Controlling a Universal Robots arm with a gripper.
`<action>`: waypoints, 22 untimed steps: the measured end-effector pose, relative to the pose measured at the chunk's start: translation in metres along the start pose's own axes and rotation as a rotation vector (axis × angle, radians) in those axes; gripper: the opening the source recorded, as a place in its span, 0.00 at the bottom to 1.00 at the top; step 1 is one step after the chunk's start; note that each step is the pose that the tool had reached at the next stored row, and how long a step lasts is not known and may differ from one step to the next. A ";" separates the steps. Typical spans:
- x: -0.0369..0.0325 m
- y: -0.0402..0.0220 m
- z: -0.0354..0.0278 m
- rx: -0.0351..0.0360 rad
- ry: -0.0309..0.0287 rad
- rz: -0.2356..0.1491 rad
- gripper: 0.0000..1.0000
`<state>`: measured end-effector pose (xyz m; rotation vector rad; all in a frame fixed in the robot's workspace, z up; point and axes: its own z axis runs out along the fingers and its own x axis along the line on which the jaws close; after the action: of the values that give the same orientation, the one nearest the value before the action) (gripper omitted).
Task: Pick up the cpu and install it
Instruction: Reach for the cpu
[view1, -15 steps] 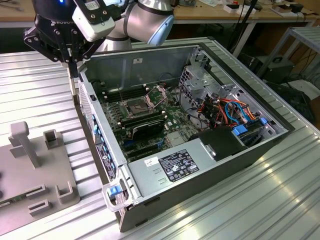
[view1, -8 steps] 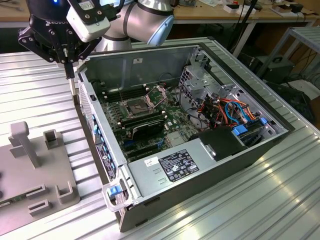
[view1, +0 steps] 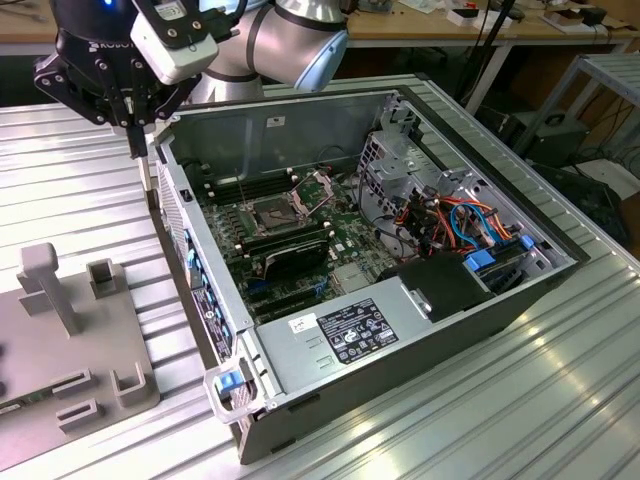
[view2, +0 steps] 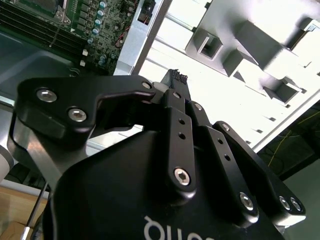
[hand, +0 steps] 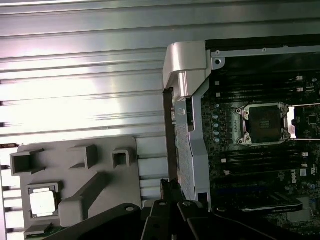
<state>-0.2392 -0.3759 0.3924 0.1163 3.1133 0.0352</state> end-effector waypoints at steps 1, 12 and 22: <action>0.0004 0.0000 0.0000 0.0001 0.0000 0.000 0.11; 0.0019 -0.0002 0.0000 0.0000 0.0000 0.000 0.11; 0.0126 -0.0009 -0.0003 0.0000 0.0000 0.000 0.11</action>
<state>-0.2518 -0.3759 0.3924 0.1163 3.1133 0.0351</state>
